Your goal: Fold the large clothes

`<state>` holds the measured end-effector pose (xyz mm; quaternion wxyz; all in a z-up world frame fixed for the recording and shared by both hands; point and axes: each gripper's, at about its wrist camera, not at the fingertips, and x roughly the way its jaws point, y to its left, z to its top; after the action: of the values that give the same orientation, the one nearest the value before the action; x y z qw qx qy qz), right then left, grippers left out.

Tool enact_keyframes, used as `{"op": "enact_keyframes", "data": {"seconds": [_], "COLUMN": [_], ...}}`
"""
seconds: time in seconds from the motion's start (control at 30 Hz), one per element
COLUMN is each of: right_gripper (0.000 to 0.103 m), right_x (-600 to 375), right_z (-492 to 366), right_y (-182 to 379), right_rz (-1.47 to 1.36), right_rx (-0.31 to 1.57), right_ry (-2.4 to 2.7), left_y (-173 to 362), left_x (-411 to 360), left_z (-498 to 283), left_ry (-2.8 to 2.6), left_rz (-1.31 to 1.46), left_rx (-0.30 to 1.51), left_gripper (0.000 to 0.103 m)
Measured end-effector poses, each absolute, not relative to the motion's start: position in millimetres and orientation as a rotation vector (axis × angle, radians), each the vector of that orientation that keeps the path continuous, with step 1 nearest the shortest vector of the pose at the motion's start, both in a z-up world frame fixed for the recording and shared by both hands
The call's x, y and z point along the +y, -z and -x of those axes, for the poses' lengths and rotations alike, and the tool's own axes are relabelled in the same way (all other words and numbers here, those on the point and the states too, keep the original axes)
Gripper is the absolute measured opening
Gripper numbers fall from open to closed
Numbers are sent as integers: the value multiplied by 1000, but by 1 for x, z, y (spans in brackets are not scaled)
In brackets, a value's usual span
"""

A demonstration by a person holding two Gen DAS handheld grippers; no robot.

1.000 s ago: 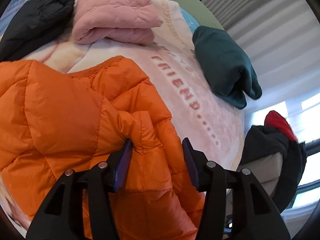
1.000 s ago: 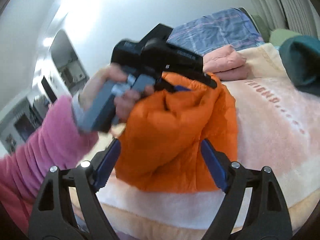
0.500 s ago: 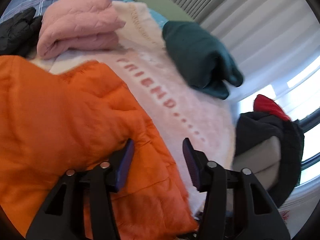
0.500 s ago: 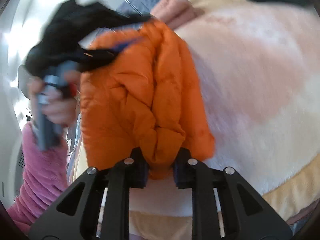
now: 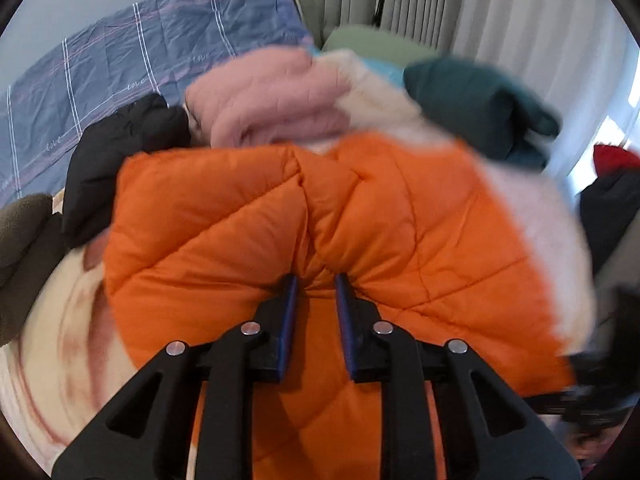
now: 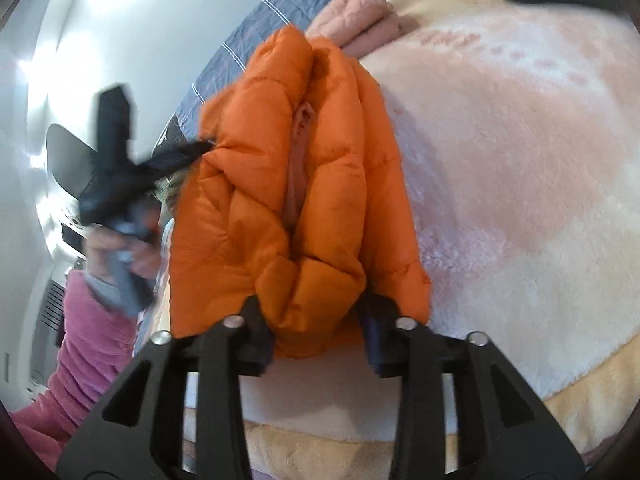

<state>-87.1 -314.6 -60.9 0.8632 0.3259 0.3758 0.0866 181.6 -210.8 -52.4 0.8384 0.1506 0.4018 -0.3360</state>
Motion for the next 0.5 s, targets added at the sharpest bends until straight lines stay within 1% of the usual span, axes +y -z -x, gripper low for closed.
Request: {"op": "enact_keyframes", "data": {"seconds": [0.07, 0.13, 0.2, 0.33, 0.4, 0.47, 0.5], "right_gripper": [50, 54, 52, 52, 48, 31, 27], "right_x": [-312, -309, -305, -287, -272, -261, -262], "right_z": [94, 102, 110, 122, 119, 104, 96], "right_y": [49, 32, 9, -30, -34, -22, -12], "right_rz": [-593, -497, -429, -306, -253, -225, -218], "right_rx": [763, 727, 665, 507, 466, 514, 547], "right_ry": [-119, -60, -33, -18, -95, -133, -122], "left_y": [60, 62, 64, 65, 67, 68, 68], "left_x": [-217, -219, -223, -224, -223, -221, -220], "left_z": [-180, -178, -178, -179, -179, -179, -180], "left_ry": [738, 756, 758, 751, 750, 751, 751], "left_rz": [-312, -322, -354, -365, -351, -336, -333], "left_rx": [848, 856, 862, 862, 859, 858, 855], "left_gripper": [21, 20, 19, 20, 21, 21, 21]}}
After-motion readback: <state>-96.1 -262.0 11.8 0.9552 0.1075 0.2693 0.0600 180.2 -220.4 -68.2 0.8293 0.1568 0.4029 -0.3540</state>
